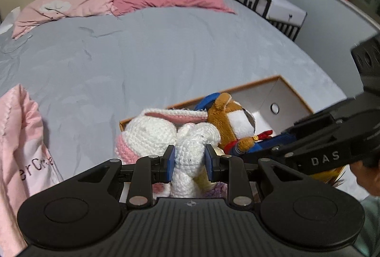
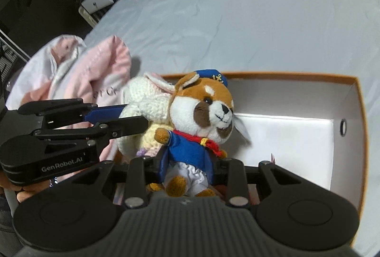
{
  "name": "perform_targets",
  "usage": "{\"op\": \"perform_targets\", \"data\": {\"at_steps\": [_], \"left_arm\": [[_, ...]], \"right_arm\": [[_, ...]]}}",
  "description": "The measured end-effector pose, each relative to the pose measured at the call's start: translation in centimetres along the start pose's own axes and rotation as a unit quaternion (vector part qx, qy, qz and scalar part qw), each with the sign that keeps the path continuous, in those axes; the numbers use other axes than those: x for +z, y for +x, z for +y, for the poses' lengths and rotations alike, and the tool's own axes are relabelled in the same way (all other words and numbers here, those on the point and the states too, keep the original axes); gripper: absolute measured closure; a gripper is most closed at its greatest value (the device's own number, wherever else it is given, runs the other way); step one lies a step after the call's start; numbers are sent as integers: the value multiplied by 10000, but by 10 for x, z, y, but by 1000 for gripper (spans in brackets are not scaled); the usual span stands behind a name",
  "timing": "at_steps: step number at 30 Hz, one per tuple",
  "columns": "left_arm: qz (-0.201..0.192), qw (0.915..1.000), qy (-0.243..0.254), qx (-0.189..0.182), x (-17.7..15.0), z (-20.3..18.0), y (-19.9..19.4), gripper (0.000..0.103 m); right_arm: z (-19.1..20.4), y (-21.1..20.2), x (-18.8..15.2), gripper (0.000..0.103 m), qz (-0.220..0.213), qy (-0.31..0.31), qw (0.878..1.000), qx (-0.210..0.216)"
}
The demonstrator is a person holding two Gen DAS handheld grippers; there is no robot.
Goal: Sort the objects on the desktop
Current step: 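Lift the bunny and fox plush over the box with both grippers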
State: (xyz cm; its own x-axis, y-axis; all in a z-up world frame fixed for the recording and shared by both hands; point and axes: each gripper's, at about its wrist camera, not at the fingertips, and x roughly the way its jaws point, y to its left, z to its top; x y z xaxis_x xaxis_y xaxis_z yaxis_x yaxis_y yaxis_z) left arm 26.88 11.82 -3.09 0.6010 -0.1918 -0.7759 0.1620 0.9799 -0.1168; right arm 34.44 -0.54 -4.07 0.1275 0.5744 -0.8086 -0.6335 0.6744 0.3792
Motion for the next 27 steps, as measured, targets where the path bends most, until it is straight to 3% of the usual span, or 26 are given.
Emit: {"op": "perform_targets", "data": {"at_steps": [15, 27], "left_arm": [[689, 9891, 1295, 114, -11, -13, 32, 73], [903, 9861, 1394, -26, -8, -10, 36, 71]], "right_arm": [[-14, 36, 9, 70, 582, -468, 9971, -135], [-13, 49, 11, 70, 1029, -715, 9918, -242]]}}
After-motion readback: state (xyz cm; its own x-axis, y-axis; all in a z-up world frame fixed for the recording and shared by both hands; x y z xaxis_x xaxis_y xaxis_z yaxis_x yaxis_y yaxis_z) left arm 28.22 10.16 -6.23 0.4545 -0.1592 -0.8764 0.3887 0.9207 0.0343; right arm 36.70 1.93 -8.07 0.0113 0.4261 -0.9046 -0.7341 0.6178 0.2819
